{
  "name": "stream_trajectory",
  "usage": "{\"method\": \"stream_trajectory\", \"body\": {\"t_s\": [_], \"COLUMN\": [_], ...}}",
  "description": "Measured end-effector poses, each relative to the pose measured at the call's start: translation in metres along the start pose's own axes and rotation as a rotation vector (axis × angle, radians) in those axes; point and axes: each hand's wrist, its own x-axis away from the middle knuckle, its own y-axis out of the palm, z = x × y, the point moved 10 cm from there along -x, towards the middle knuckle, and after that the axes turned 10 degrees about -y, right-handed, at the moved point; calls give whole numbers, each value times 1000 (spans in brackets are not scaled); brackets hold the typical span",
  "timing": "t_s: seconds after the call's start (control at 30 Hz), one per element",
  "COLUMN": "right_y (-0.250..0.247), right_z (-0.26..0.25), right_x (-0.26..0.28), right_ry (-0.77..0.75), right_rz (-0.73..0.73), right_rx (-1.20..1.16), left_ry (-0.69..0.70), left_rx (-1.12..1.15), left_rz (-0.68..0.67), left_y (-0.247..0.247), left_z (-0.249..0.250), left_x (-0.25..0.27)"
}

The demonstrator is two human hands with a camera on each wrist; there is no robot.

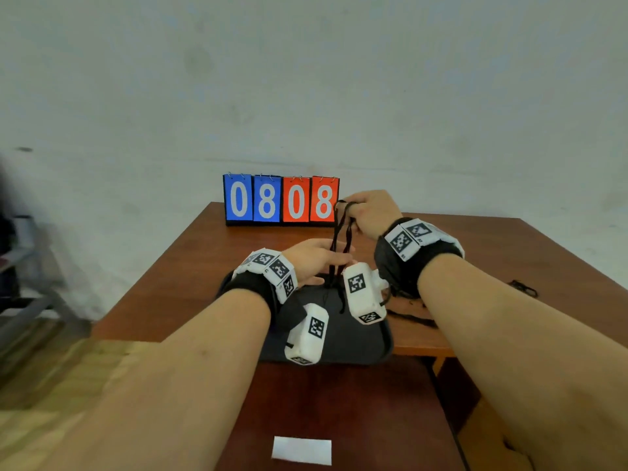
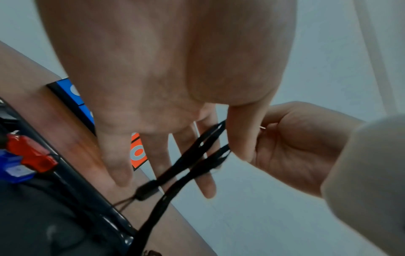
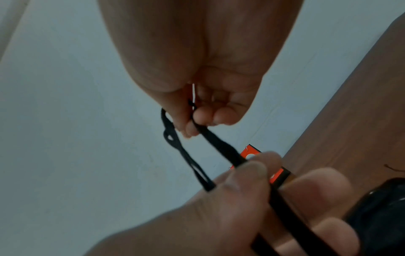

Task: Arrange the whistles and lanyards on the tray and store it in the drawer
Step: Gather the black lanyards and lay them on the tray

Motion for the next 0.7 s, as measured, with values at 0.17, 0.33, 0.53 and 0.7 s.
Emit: {"method": "stream_trajectory", "body": {"t_s": [0.17,0.33,0.53,0.7], "right_y": [17,16,17,21], "right_z": [-9,18,28,44], "right_x": [2,7,26,33], "right_ry": [-12,164,292,454], "right_rz": [-145,-163,-244,-115], "right_rx": [220,125,-119,-521], "left_ry": [-6,-67,-113,-119], "left_rx": [33,50,80,19], "left_rz": [-17,34,89,169], "left_y": [-8,-19,-31,-39], "left_z": [-9,-23,-34,-31], "left_x": [7,7,9,11]}}
